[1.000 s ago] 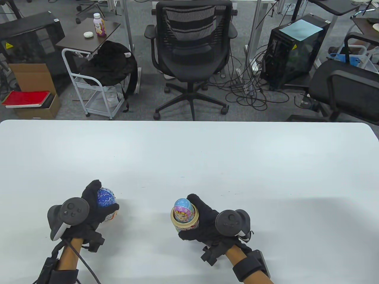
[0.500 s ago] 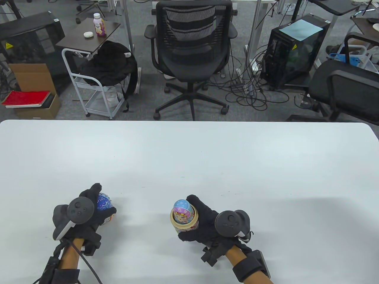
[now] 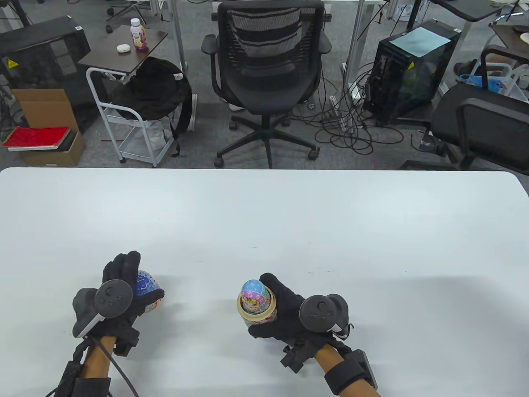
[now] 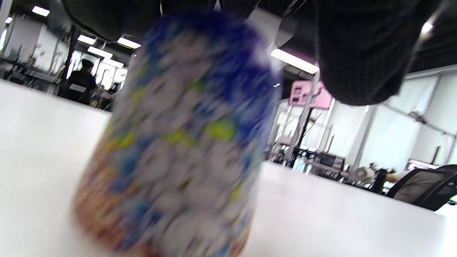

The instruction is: Separate nested Russian dolls into individual dolls

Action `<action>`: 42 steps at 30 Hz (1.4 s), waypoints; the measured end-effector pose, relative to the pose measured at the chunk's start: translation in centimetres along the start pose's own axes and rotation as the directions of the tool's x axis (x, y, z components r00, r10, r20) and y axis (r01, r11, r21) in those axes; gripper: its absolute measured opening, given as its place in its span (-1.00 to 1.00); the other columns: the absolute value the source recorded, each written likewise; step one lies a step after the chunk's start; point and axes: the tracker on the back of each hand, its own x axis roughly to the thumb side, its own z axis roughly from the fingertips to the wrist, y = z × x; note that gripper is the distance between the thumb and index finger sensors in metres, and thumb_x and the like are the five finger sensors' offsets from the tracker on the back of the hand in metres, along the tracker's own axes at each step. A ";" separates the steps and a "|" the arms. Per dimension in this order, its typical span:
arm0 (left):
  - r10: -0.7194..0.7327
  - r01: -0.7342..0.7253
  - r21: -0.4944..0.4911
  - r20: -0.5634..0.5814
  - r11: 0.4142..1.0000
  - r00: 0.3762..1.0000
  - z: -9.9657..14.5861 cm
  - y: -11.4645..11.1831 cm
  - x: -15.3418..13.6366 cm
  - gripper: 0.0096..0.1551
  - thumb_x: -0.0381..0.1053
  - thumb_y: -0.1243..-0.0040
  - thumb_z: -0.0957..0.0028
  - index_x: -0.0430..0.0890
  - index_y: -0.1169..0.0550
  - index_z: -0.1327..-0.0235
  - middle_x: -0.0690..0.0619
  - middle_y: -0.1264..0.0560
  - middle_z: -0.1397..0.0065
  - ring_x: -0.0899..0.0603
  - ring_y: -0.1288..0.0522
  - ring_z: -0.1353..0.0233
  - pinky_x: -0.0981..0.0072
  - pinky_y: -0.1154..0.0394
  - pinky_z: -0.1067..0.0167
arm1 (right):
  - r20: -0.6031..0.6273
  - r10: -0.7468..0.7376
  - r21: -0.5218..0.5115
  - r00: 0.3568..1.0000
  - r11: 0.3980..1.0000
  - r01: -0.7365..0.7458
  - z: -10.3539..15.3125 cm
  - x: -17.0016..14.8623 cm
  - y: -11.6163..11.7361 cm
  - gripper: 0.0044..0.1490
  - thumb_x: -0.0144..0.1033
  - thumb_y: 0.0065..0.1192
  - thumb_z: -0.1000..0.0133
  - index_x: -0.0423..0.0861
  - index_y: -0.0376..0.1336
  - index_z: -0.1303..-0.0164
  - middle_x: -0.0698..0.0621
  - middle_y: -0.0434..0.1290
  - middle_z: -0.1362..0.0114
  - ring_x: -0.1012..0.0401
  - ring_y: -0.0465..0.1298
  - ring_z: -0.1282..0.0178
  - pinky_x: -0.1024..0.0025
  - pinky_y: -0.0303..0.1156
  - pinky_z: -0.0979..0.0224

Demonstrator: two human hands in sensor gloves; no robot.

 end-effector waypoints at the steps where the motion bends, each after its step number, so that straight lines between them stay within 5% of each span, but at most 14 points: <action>1: 0.007 -0.008 0.027 0.034 1.000 0.999 0.0 0.3 0.7 0.27 0.42 -0.26 -0.05 -0.19 0.08 -0.68 -0.45 0.02 -0.65 -0.65 -0.09 -0.53 -0.38 -0.24 -0.37 | 0.000 0.002 0.002 1.000 1.000 -0.002 0.0 0.0 0.0 0.54 0.32 0.58 0.27 -0.23 -0.14 -0.64 -0.26 0.31 -0.57 -0.13 0.45 -0.49 -0.12 0.34 -0.53; 4: 0.111 -0.125 0.053 0.210 0.991 0.971 0.1 1.1 4.9 0.17 0.44 -0.19 -0.07 -0.17 -0.02 -0.69 -0.37 -0.12 -0.65 -0.57 -0.21 -0.54 -0.30 -0.32 -0.38 | 0.001 0.001 0.013 1.000 1.000 -0.001 -0.1 0.1 0.2 0.54 0.32 0.58 0.27 -0.22 -0.14 -0.64 -0.26 0.31 -0.57 -0.14 0.45 -0.49 -0.12 0.34 -0.53; 8: 0.350 -0.343 -0.084 0.350 0.936 0.869 -0.1 -0.1 10.1 0.11 0.44 -0.18 -0.08 -0.14 -0.09 -0.69 -0.31 -0.23 -0.64 -0.51 -0.31 -0.53 -0.25 -0.38 -0.37 | 0.010 0.021 0.032 1.000 0.999 -0.021 -0.1 0.4 0.5 0.54 0.32 0.58 0.28 -0.22 -0.14 -0.64 -0.25 0.31 -0.57 -0.13 0.45 -0.50 -0.12 0.34 -0.53; 15: 0.482 -0.451 -0.176 0.400 0.875 0.780 0.1 -2.1 14.9 0.19 0.44 -0.19 -0.08 -0.18 0.01 -0.69 -0.30 -0.23 -0.63 -0.48 -0.32 -0.53 -0.21 -0.39 -0.38 | 0.018 0.058 0.059 0.998 0.997 -0.059 -0.2 1.0 1.2 0.54 0.33 0.57 0.27 -0.23 -0.13 -0.64 -0.26 0.32 -0.56 -0.14 0.46 -0.49 -0.12 0.34 -0.53; 23: 0.526 -0.510 -0.158 0.402 0.846 0.749 0.3 -2.6 15.4 0.06 0.28 -0.27 -0.15 -0.22 -0.07 -0.65 -0.20 -0.37 -0.54 -0.38 -0.45 -0.46 -0.12 -0.47 -0.34 | 0.024 0.066 0.085 0.998 0.994 -0.068 -0.4 1.7 2.0 0.54 0.33 0.57 0.27 -0.23 -0.13 -0.64 -0.26 0.31 -0.56 -0.14 0.45 -0.49 -0.13 0.33 -0.53; 35: 0.613 -0.651 -0.050 0.398 0.758 0.683 -0.2 0.8 13.2 -0.01 0.21 -0.28 -0.17 -0.20 -0.11 -0.65 -0.24 -0.37 -0.57 -0.37 -0.50 -0.42 -0.07 -0.50 -0.32 | -0.018 0.117 0.121 0.993 0.986 -0.114 -0.6 1.3 2.0 0.53 0.28 0.59 0.26 -0.27 -0.12 -0.65 -0.32 0.31 -0.55 -0.18 0.45 -0.47 -0.17 0.32 -0.51; 42: 0.528 -0.588 0.088 0.349 0.804 0.774 -0.6 2.6 10.6 -0.03 0.21 -0.28 -0.17 -0.18 -0.13 -0.65 -0.24 -0.37 -0.57 -0.36 -0.51 -0.41 -0.06 -0.51 -0.31 | -0.048 0.152 0.134 0.987 0.980 -0.144 -0.5 1.2 1.7 0.53 0.28 0.60 0.26 -0.28 -0.12 -0.64 -0.33 0.32 -0.55 -0.20 0.46 -0.46 -0.18 0.33 -0.49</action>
